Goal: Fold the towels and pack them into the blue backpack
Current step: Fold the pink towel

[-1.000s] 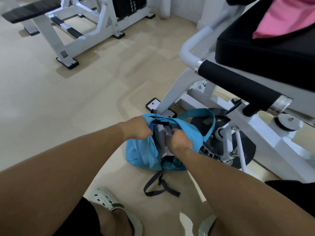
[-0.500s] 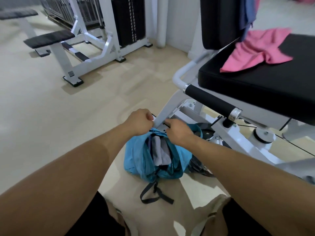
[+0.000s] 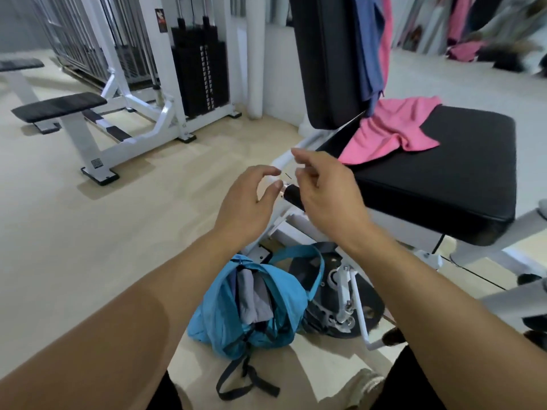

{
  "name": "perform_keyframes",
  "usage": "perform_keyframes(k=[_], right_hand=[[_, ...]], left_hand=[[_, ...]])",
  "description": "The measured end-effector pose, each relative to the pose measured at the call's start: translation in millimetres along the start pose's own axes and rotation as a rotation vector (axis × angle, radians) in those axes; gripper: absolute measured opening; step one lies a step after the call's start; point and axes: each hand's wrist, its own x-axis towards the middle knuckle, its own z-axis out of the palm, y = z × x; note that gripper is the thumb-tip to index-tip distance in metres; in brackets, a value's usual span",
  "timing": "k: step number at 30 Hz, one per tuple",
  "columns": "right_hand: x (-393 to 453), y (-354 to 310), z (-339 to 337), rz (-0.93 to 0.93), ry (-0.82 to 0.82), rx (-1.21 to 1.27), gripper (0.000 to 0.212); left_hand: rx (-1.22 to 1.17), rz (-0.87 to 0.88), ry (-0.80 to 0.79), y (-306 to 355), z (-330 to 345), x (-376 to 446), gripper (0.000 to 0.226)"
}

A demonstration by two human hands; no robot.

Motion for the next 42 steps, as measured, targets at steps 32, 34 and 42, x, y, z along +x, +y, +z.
perform_keyframes(k=[32,34,42], right_hand=[[-6,16,-29,-0.127,-0.094,-0.391,0.024],[-3,22,-32,-0.145,-0.046,-0.550,0.026],[2,21,-35,-0.073,0.005,-0.511,0.021]], left_hand=[[-0.122,0.077,-0.200,14,-25,-3,0.017],[-0.106,0.017,-0.212,10,-31,-5,0.028],[0.043,-0.122,-0.145,-4,-43,-2,0.018]])
